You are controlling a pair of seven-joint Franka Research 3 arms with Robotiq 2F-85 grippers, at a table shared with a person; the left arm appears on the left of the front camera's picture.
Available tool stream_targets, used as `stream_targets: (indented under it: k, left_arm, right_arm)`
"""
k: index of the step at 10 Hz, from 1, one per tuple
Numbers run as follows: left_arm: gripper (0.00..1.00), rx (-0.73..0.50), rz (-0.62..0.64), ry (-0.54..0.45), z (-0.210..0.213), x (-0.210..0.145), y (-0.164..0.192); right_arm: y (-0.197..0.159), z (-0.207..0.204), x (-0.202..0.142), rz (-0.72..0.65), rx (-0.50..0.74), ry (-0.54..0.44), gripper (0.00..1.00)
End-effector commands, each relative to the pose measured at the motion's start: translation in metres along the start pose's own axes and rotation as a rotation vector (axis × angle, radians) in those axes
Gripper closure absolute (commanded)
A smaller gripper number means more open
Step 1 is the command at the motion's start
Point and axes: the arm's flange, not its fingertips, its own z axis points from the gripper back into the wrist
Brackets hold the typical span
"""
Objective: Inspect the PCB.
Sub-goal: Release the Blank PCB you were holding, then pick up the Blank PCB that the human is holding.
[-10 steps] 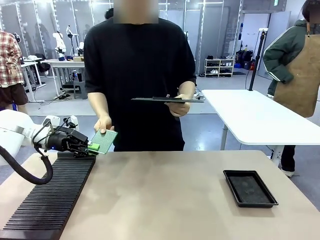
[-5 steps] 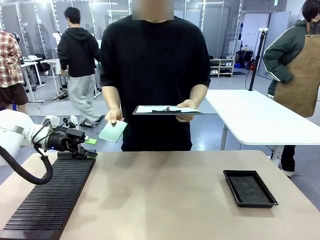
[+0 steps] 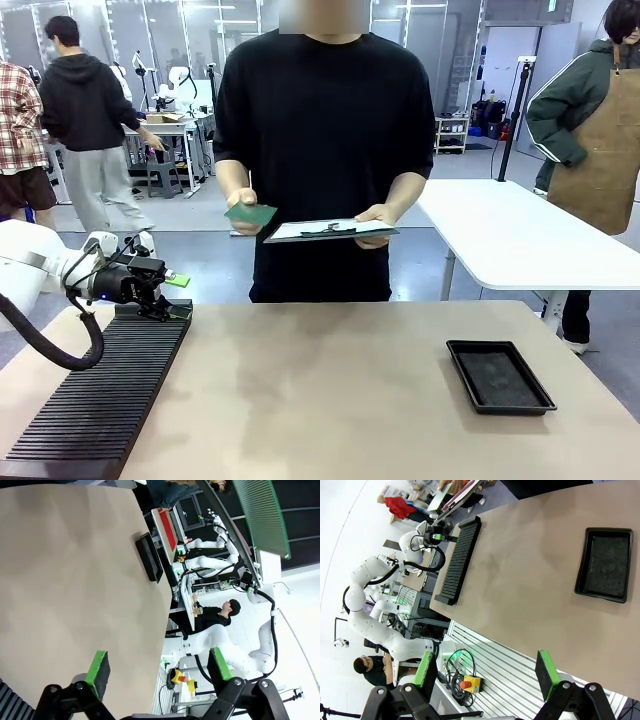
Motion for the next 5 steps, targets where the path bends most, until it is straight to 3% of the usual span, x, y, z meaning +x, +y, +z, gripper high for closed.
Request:
stream_targets:
  k: [1, 5]
  left_arm:
    - [0.00, -0.001, -0.004, 0.002, -0.0007, 0.0012, -0.0012]
    - [0.00, -0.001, -0.004, 0.002, -0.0007, 0.0012, -0.0012]
  right_arm:
    - [-0.0005, 0.0000, 0.0002, 0.019, 0.010, -0.003, 0.00]
    - [-0.0005, 0.0000, 0.0002, 0.019, 0.010, -0.003, 0.00]
